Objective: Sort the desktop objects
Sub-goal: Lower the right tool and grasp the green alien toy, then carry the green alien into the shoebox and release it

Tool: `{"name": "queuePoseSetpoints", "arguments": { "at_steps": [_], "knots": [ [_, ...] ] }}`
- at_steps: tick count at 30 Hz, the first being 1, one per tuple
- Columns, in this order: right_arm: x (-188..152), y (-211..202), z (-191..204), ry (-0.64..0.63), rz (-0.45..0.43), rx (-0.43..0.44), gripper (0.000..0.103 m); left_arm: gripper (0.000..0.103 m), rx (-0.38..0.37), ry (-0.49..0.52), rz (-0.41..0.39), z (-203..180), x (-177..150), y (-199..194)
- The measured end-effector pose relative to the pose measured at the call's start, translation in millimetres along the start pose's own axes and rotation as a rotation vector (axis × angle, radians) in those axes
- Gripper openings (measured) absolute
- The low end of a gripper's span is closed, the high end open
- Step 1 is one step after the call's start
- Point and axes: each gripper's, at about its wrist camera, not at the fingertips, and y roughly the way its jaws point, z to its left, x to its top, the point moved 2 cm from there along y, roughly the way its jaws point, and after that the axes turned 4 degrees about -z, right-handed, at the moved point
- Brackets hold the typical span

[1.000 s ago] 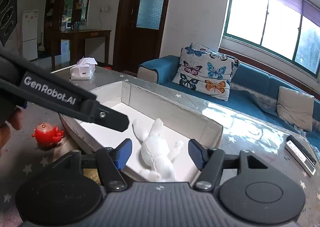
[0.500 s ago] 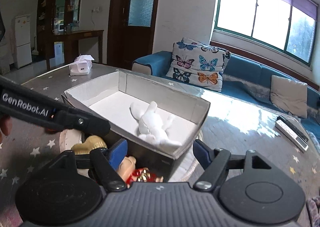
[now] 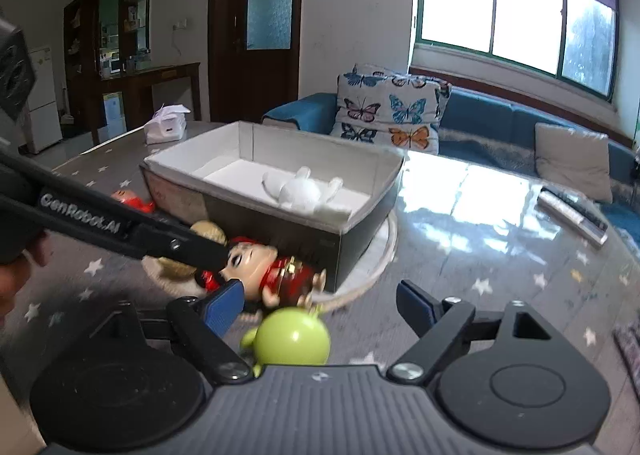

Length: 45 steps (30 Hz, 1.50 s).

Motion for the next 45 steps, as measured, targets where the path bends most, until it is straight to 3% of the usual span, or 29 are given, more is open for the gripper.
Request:
{"name": "queuePoseSetpoints", "arguments": {
  "at_steps": [9, 14, 16, 23, 45],
  "knots": [
    [-23, 9, 6, 0.042, 0.057, 0.041, 0.084, 0.038, -0.044, 0.013, 0.068, -11, -11, 17],
    [-26, 18, 6, 0.077, 0.076, 0.061, 0.075, 0.038, -0.070, 0.008, 0.092, -15, -11, 25],
    [-27, 21, 5, 0.086, 0.080, 0.071, 0.066, 0.038, -0.078, 0.006, 0.099, -16, -10, 29],
    [-31, 28, 1, 0.103, 0.094, 0.075, 0.061, 0.038, -0.107, -0.012, 0.113, -18, -8, 36],
    [-34, 25, 10, 0.092, 0.090, 0.063, 0.057, 0.040, -0.174, -0.008, 0.169, -26, -15, 38]
  ]
}}
